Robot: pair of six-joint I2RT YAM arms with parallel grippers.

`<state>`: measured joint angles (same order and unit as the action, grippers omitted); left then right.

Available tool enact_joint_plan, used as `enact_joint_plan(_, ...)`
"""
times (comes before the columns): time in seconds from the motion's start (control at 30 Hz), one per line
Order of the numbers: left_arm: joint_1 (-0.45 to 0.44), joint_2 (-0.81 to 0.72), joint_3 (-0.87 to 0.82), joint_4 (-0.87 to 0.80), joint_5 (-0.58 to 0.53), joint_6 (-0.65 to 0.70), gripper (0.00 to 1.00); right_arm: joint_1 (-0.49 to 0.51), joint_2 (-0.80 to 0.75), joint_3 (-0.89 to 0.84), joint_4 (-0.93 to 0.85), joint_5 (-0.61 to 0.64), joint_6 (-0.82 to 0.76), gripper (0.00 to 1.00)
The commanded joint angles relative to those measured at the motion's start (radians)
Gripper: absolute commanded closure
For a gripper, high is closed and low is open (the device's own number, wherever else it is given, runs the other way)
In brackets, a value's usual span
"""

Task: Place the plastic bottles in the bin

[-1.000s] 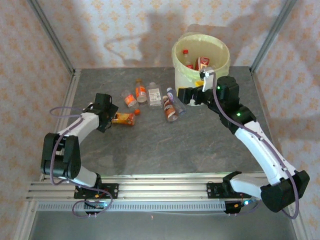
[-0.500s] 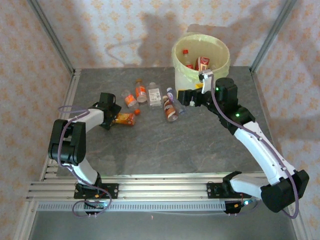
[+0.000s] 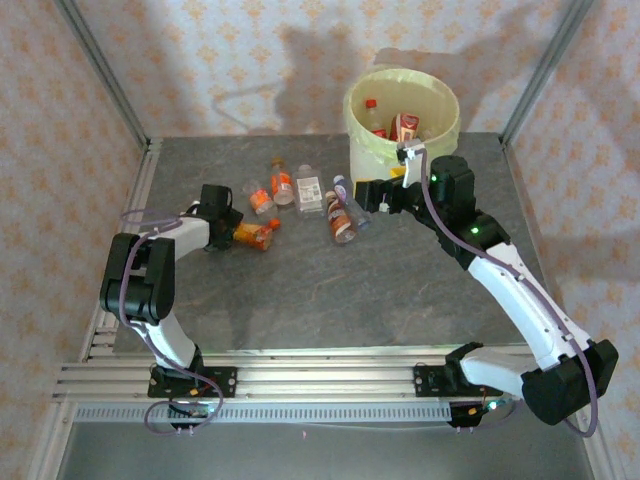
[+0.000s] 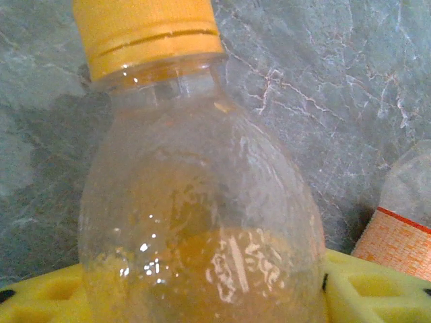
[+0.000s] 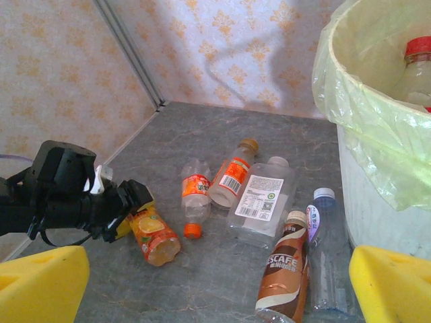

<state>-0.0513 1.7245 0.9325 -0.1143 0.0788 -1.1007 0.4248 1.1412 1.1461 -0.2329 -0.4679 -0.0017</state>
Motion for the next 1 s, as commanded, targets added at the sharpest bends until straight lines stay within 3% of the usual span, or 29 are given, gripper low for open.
enact_joint_plan(0.0,0.005,-0.006,-0.003,0.016,0.027,0.031,0.42,0.006,-0.021,-0.012,-0.008,-0.001,0.005,0.01)
enact_joint_plan(0.23,-0.02,-0.188,-0.038,0.04,0.037,0.155,0.46,0.008,-0.02,-0.074,0.129,-0.016,0.164,0.01)
enact_joint_plan(0.4,-0.121,-0.348,0.009,0.035,0.049,0.315,0.46,0.012,0.002,-0.116,0.25,-0.123,0.218,0.01)
enact_joint_plan(0.53,-0.201,-0.414,0.07,0.052,0.095,0.41,0.46,0.04,0.036,-0.082,0.236,-0.186,0.192,0.01)
enact_joint_plan(0.97,-0.332,-0.436,0.188,0.191,0.333,0.509,0.46,0.197,0.229,0.099,0.063,-0.344,0.089,0.01)
